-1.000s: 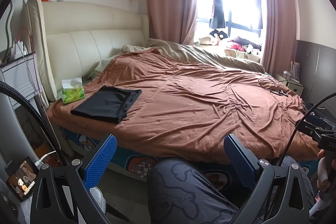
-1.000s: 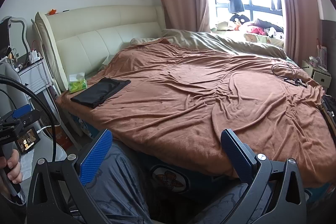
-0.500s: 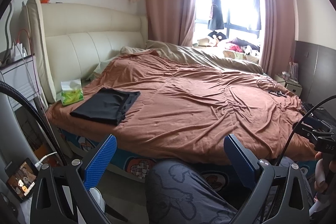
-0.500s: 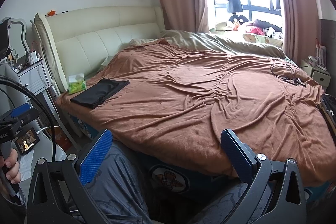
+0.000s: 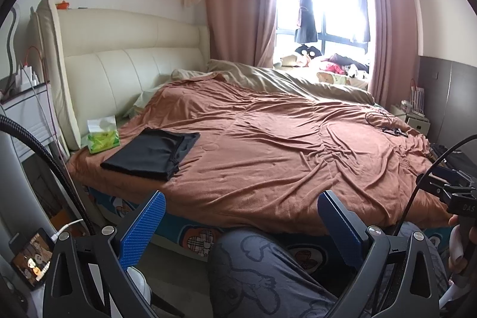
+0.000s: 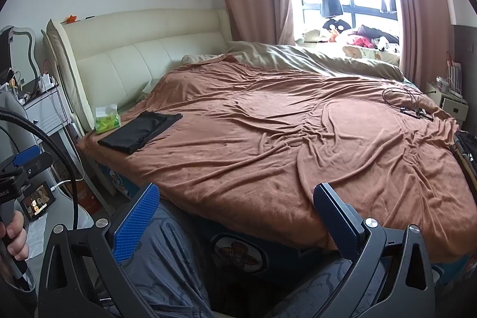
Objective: Fold small clothes
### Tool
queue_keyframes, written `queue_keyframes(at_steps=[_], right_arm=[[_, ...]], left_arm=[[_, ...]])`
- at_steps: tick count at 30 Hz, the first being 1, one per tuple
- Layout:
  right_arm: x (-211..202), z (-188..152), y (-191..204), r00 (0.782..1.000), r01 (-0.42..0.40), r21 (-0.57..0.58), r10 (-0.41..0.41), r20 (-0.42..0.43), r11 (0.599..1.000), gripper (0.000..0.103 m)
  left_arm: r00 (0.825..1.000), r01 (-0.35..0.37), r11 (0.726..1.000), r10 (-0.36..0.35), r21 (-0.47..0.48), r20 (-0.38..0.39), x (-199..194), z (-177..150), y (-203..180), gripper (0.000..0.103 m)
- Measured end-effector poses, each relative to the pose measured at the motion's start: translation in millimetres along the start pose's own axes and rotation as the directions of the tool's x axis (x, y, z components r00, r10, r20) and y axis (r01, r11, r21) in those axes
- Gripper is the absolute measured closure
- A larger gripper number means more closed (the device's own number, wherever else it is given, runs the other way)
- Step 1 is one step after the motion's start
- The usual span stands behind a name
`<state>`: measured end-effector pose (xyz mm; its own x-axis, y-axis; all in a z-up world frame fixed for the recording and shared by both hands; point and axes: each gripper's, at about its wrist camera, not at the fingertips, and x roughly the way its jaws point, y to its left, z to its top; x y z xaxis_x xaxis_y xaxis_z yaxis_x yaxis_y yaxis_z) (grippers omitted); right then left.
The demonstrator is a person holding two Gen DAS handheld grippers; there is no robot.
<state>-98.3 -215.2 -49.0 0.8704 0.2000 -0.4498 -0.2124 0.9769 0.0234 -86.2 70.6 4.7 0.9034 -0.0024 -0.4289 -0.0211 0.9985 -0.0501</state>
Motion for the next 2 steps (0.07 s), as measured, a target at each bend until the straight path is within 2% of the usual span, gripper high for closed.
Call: queue_keyframes(at_steps=[2], right_arm=[[0.0, -0.2, -0.8, 1.000, 0.000, 0.005, 0.000, -0.001, 1.000, 0.000]], left_arm=[[1.000, 0.011, 1.000, -0.011, -0.006, -0.003, 2.4, 1.7, 0.0, 0.000]])
